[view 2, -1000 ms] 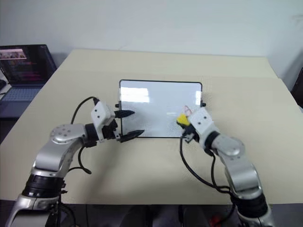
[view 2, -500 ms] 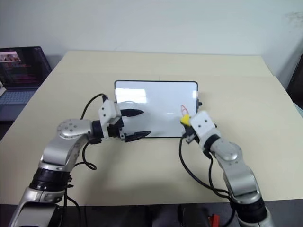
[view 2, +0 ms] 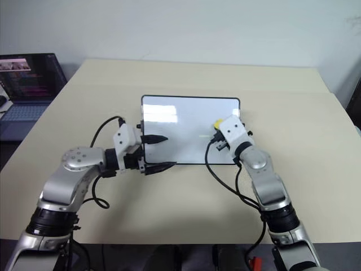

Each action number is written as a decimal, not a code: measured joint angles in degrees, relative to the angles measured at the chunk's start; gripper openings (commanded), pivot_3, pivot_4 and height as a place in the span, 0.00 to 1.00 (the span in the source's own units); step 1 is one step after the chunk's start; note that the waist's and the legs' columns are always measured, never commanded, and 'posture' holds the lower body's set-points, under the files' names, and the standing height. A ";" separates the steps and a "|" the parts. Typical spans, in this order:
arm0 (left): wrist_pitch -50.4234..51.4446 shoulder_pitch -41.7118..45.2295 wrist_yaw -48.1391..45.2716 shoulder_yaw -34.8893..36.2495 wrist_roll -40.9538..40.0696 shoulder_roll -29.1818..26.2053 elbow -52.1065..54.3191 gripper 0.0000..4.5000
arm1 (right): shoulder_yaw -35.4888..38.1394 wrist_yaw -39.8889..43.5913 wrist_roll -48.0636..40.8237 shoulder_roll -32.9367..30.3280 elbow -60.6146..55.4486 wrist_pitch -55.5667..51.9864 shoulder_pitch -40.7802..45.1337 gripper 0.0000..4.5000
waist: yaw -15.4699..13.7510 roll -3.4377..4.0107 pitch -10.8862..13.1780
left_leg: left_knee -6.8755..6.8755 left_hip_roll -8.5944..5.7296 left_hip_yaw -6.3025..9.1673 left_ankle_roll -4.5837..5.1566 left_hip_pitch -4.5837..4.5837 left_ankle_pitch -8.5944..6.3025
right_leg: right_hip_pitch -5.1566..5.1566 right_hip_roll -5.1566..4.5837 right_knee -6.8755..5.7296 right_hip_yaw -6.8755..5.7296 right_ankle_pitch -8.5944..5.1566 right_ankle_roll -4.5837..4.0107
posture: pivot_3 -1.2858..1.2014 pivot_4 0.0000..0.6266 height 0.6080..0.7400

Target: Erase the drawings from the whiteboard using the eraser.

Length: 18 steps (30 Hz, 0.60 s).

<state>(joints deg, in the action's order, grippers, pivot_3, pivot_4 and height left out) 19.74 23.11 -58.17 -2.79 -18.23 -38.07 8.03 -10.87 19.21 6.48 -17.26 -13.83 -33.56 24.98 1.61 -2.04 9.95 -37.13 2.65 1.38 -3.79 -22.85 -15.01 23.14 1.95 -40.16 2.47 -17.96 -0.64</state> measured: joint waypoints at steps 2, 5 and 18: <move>0.00 0.00 0.03 0.02 -0.20 0.00 0.03 1.00 | 0.02 1.58 -1.08 -0.52 -1.84 -1.56 -2.23 0.22 | 0.05 -0.03 -0.03 | -0.06 0.01 0.01 0.00 0.04 0.00 | -0.01 0.00 -0.11 0.03 0.00 0.00 | 0.52 0.24 1.00; -0.01 0.00 0.05 0.02 -0.83 0.08 0.04 1.00 | -0.63 3.32 -1.56 -0.89 -2.85 -3.40 -3.63 0.22 | 0.33 -0.03 -0.02 | -0.28 0.00 -0.01 0.00 0.14 0.00 | -0.01 0.01 -0.44 0.11 -0.01 0.01 | 0.52 0.24 1.00; -0.05 -0.14 0.04 -0.03 -1.12 0.64 0.37 1.00 | 0.59 -0.42 0.21 -0.85 1.12 -1.66 0.79 0.22 | 0.24 0.02 0.01 | -0.81 -0.01 -0.03 0.02 0.04 0.01 | 0.03 0.18 -0.81 0.06 0.02 -0.01 | 0.52 0.24 1.00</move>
<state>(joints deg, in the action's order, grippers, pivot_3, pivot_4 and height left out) 19.70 22.97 -58.12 -2.82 -19.35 -37.43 8.39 -10.28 18.79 6.69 -18.11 -12.71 -35.22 25.77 1.85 -2.02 9.96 -37.94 2.64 1.35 -3.77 -22.82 -15.00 23.17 2.13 -40.98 2.53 -17.94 -0.64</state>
